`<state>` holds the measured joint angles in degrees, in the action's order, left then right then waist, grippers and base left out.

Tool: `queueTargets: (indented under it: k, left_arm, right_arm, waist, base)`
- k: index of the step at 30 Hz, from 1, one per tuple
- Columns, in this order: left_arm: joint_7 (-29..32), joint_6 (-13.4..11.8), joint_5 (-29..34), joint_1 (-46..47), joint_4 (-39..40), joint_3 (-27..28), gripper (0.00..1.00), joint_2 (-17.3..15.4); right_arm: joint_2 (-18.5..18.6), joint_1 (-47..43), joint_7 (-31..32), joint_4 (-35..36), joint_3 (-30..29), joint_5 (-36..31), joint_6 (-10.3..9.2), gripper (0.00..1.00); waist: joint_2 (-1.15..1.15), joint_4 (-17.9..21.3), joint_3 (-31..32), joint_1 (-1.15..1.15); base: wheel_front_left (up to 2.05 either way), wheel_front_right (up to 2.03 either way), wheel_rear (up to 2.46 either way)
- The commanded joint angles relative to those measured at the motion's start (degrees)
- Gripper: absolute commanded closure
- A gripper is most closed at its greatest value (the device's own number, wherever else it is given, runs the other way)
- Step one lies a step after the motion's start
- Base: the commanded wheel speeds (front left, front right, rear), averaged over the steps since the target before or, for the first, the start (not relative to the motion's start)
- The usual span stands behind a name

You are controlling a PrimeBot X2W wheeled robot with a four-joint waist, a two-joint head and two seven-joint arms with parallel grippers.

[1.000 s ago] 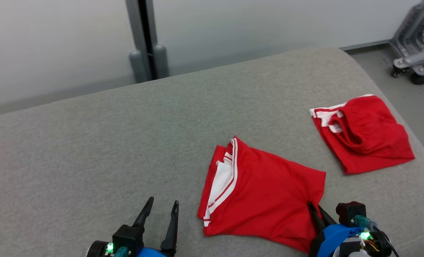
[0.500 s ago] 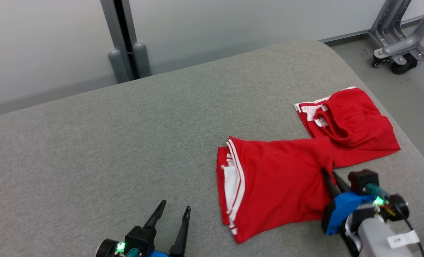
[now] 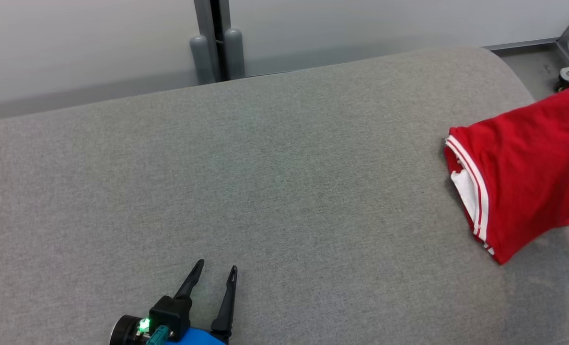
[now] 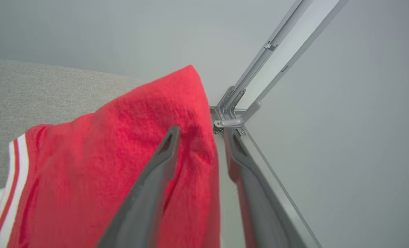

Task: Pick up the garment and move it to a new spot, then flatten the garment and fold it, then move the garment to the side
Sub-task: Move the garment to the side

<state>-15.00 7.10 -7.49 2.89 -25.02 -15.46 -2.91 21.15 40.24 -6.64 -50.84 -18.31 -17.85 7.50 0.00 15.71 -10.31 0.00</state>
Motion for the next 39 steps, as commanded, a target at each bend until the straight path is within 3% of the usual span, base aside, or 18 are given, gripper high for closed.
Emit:
queueTargets:
  k: [1,9,16,28,39]
  left_arm:
    - [-0.2,0.3,-0.1,1.2,0.4,0.7,0.0,0.0]
    - [-0.2,-0.3,-0.4,2.3,0.9,4.0,0.0,0.0]
    - [-0.2,-1.9,-1.3,3.2,2.1,8.9,0.0,0.0]
    - [-0.2,-2.9,-3.4,0.9,2.0,14.0,0.0,0.0]
    - [-0.2,-2.3,-5.0,-1.3,0.9,14.0,0.0,0.0]
  right_arm:
    - [-2.1,0.5,-1.0,1.0,-1.8,-2.1,-0.01,0.0]
    - [-11.5,-1.6,-7.4,3.4,-5.3,-4.3,-0.02,0.0]
    - [-16.9,-7.8,-8.5,12.2,2.1,3.1,-0.01,0.0]
    - [-18.1,-24.1,-8.6,20.5,13.4,18.6,-0.01,0.0]
    - [-18.2,-29.1,-8.6,22.9,16.7,23.2,-0.01,0.0]
  waist:
    - [0.0,-0.8,-0.7,0.0]
    - [0.0,-1.7,-0.4,0.0]
    - [0.0,-4.5,0.5,0.0]
    - [0.0,-11.0,2.7,0.0]
    - [0.0,-13.8,5.2,0.0]
  base:
    - [0.0,0.0,0.0]
    - [0.0,0.0,0.0]
    - [0.0,0.0,0.0]
    - [0.0,0.0,0.0]
    - [0.0,0.0,0.0]
